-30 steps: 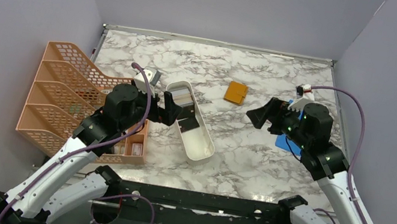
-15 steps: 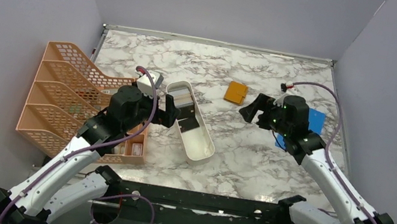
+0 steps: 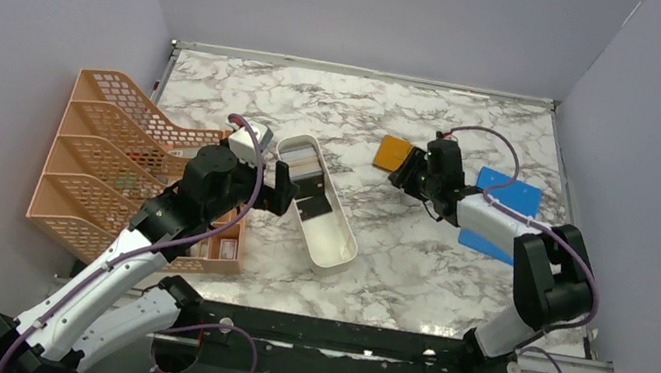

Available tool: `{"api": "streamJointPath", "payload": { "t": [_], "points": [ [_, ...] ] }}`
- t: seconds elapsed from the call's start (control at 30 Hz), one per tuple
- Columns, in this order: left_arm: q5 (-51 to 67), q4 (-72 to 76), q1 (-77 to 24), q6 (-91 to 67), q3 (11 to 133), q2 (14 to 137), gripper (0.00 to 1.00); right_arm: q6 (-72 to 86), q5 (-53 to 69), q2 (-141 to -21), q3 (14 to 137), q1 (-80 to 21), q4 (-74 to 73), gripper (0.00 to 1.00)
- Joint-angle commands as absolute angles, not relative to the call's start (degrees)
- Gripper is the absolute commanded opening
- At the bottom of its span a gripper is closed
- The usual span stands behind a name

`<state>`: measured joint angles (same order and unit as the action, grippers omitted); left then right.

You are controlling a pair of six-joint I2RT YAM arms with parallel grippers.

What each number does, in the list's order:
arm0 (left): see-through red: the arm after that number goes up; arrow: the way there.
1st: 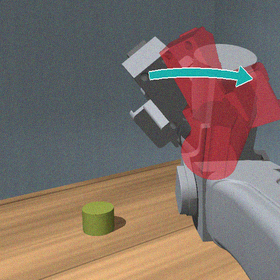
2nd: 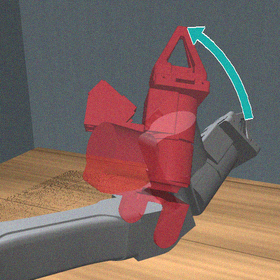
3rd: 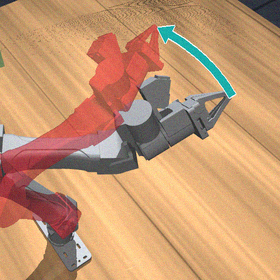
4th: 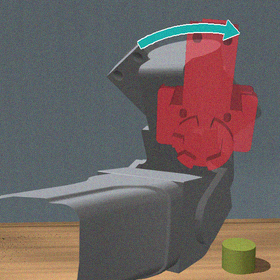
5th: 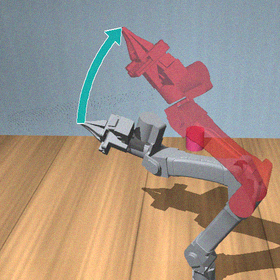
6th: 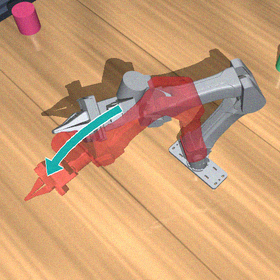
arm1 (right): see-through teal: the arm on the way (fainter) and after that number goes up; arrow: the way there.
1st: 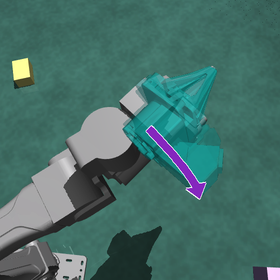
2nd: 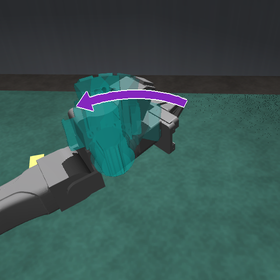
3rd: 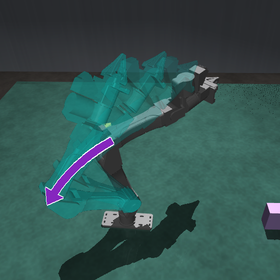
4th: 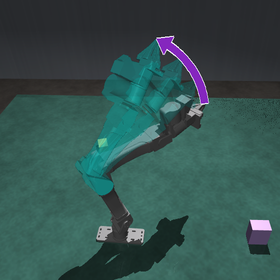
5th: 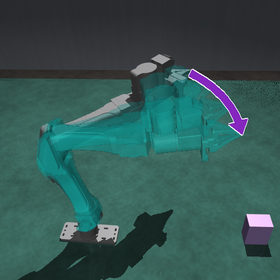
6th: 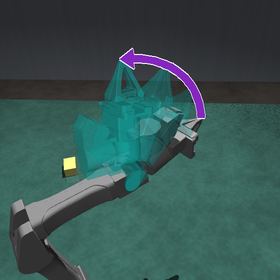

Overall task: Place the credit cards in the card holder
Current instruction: Pick up the card holder from the center of the board.

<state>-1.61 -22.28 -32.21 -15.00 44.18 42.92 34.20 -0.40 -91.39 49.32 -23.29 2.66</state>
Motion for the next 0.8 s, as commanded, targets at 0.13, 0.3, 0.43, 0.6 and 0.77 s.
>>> {"api": "streamJointPath", "payload": {
  "t": [0.13, 0.3, 0.43, 0.6, 0.77],
  "points": [
    [0.75, -20.55, -31.58, -14.59, 43.32, 41.99, 0.99, 38.21, -4.56, -102.40, 58.05, -22.06, 10.13, 0.49],
    [1.30, -20.52, -31.47, -14.59, 43.37, 42.08, 0.99, 40.99, -3.99, -106.39, 59.41, -21.23, 10.15, 0.60],
    [3.03, -19.59, -31.31, -14.68, 42.82, 42.01, 0.99, 41.33, -4.54, -107.76, 59.11, -21.18, 11.81, 0.62],
    [4.28, -19.59, -30.96, -14.76, 42.98, 42.48, 0.99, 40.85, -4.68, -110.61, 61.07, -21.18, 11.50, 0.58],
    [3.24, -19.38, -30.31, -15.14, 43.07, 41.43, 0.99, 40.04, -4.61, -112.80, 62.46, -21.18, 11.41, 0.48]
  ]
}}
